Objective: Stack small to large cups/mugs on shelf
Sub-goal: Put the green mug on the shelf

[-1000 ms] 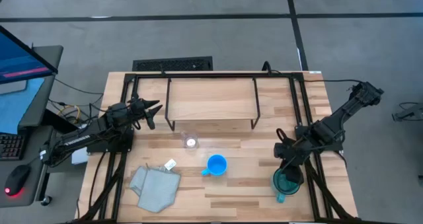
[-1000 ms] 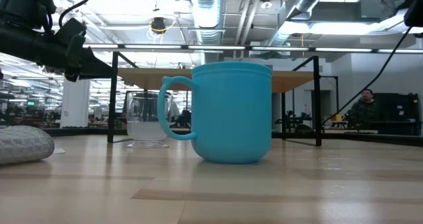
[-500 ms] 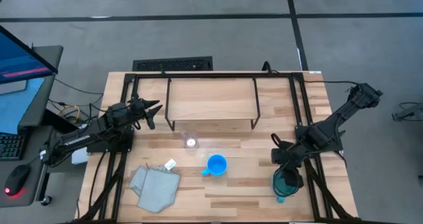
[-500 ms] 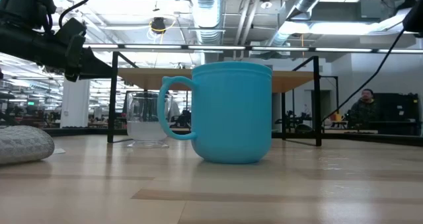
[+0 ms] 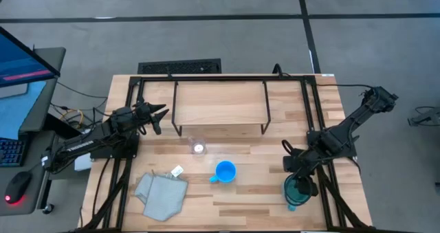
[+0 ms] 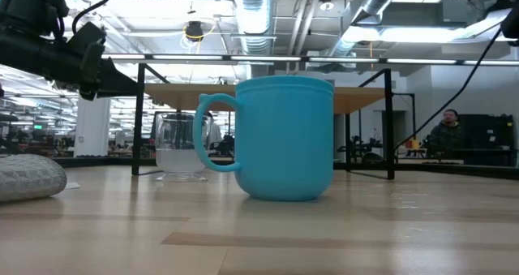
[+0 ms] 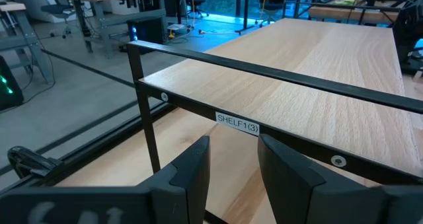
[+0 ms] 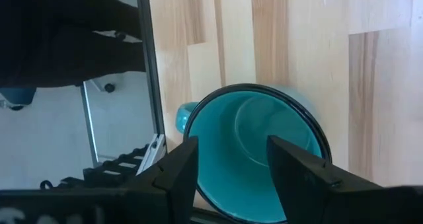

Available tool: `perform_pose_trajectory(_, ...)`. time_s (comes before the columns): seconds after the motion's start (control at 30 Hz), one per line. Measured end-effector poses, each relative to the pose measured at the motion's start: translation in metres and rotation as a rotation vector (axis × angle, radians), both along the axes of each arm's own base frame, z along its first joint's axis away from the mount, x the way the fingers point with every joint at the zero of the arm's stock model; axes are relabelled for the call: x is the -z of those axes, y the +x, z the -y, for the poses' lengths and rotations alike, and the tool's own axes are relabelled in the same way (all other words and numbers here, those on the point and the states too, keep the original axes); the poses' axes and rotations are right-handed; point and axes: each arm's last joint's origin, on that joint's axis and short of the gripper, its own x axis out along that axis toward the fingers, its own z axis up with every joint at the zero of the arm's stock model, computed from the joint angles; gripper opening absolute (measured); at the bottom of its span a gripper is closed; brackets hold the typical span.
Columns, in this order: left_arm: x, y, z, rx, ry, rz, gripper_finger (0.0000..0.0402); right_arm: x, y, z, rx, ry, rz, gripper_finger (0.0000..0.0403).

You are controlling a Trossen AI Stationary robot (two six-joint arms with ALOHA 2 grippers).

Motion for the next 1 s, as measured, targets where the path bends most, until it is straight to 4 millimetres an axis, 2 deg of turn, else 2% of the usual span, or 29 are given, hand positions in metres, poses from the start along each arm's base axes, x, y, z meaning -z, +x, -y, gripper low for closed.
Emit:
perform_pose_trajectory(0.33,-0.0001,0.0,0.0,0.0,0.0,0.0,0.0119,0.0005,-0.0008,0.0008,0.011,-0.007,-0.014,0.026)
perform_pose_trajectory(0.67,0.0,0.0,0.0,-0.013,-0.06,0.04,0.0119,-0.0015,0.0027,-0.0016,0.019,0.019,0.026,0.0264)
perform_pose_trajectory(0.87,0.0,0.0,0.0,-0.013,-0.064,0.043,0.0119,-0.0013,0.0049,0.0001,0.012,-0.057,0.107,0.0264)
perform_pose_trajectory(1.0,0.0,0.0,0.0,-0.013,-0.064,0.043,0.0119,0.0039,0.0029,0.0028,0.005,-0.13,0.073,0.0264)
